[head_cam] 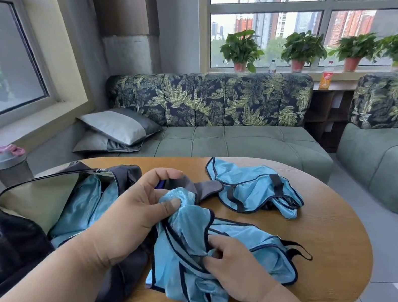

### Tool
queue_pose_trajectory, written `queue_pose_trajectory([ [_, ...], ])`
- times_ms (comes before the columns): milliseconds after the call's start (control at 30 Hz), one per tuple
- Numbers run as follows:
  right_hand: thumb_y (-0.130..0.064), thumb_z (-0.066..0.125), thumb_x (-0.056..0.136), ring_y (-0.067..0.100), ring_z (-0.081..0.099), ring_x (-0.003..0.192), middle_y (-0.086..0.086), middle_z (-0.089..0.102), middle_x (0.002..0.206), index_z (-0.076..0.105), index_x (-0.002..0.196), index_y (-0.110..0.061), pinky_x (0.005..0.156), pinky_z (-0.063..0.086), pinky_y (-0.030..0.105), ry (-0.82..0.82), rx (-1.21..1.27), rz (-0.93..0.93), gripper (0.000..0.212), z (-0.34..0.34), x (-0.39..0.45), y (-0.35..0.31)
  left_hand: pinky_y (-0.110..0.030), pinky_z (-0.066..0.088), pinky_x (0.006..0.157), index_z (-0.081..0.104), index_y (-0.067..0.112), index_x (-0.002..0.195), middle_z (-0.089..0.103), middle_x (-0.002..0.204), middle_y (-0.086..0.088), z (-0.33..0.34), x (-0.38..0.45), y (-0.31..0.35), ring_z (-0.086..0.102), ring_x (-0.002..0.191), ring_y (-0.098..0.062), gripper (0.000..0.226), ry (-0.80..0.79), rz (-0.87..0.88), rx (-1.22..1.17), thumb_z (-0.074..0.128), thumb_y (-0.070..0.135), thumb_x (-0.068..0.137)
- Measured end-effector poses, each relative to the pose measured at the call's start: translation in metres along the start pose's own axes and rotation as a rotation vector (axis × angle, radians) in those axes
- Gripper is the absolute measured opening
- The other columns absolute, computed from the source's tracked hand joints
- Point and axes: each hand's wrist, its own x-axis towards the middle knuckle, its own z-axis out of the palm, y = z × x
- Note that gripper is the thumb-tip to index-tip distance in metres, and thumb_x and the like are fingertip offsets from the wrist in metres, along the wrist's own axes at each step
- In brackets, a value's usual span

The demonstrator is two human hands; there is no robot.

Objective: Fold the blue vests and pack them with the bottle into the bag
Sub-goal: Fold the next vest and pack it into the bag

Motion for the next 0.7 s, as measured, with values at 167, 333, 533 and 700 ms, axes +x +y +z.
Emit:
queue_pose_trajectory([
  [167,-0.039,0.075,0.088,0.004,0.059,0.114,-0.027,0.053,0.132,0.048,0.138,-0.055,0.091,0.05,0.02,0.318,0.053,-0.185,0.059,0.005,-0.014,-0.013,-0.043,0.061,0.076,0.057,0.014,0.127,0.071,0.101,-0.032,0.001,-0.011,0.004,0.069,0.085,-0.036,0.036,0.047,0.001,0.078,0.067,0.009,0.093],
  [333,-0.062,0.088,0.061,-0.011,0.038,0.133,-0.032,0.028,0.141,0.017,0.144,-0.062,0.106,0.04,0.013,0.382,-0.168,-0.216,0.109,0.034,-0.024,-0.023,-0.033,0.061,0.07,0.061,0.016,0.123,0.075,0.088,-0.013,0.006,-0.018,0.0,0.072,0.079,-0.025,0.028,0.09,0.015,0.142,0.066,0.002,0.099],
  [533,-0.041,0.093,0.066,0.011,0.056,0.104,-0.013,0.037,0.122,0.032,0.144,-0.037,0.083,0.06,0.036,0.787,-0.363,-0.335,0.1,0.045,-0.024,-0.022,-0.035,0.06,0.079,0.063,0.019,0.12,0.076,0.09,-0.008,0.006,-0.031,0.003,0.073,0.086,-0.022,0.025,0.102,0.008,0.12,0.067,0.005,0.1],
  [700,-0.042,0.091,0.063,0.022,0.052,0.097,-0.002,0.044,0.106,0.046,0.108,-0.022,0.082,0.051,0.04,0.87,-0.585,-0.578,0.068,0.065,-0.029,-0.026,-0.041,0.06,0.082,0.064,0.015,0.119,0.078,0.093,-0.011,0.008,-0.041,-0.001,0.073,0.085,-0.026,0.022,0.18,-0.005,0.024,0.069,0.005,0.1],
])
